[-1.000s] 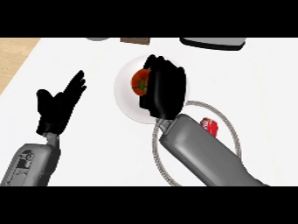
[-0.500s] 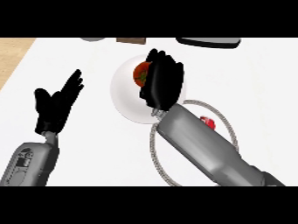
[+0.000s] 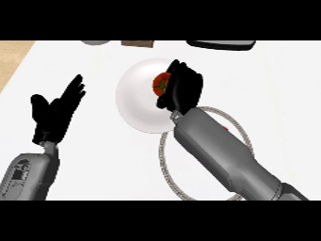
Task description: Pick the tomato from the placemat and place it in the plate
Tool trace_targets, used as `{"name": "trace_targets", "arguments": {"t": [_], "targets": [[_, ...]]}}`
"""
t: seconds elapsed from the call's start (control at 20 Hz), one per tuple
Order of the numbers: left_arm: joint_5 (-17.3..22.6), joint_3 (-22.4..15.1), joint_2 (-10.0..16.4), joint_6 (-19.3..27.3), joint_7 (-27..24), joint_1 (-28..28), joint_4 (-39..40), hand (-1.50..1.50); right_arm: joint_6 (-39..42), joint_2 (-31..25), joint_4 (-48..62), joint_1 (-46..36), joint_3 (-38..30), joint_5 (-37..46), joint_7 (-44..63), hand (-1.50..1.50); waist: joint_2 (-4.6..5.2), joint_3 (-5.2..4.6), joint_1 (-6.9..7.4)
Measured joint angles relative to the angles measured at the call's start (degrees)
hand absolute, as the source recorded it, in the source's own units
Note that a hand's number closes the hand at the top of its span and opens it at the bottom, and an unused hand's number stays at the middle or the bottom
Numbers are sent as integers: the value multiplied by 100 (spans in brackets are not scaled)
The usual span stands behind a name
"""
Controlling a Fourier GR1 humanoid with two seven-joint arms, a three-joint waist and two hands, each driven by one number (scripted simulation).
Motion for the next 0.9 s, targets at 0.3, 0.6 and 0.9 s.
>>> {"name": "trace_targets", "arguments": {"t": [0.3, 0.6, 0.9], "targets": [[-73, -33, -81, 70, -117, 111, -8, 0, -585, 26, 423, 61, 204, -1198, -544, -150, 6, 4, -35], [-22, 38, -17, 45, -10, 249, -174, 0, -1380, 29, 557, -216, 504, -1419, -1238, -150, -28, 4, -118], [8, 122, 34, 0, -83, 311, -91, 0, -2146, 23, -252, -355, 613, -1801, -1727, -150, -63, 3, -212]]}}
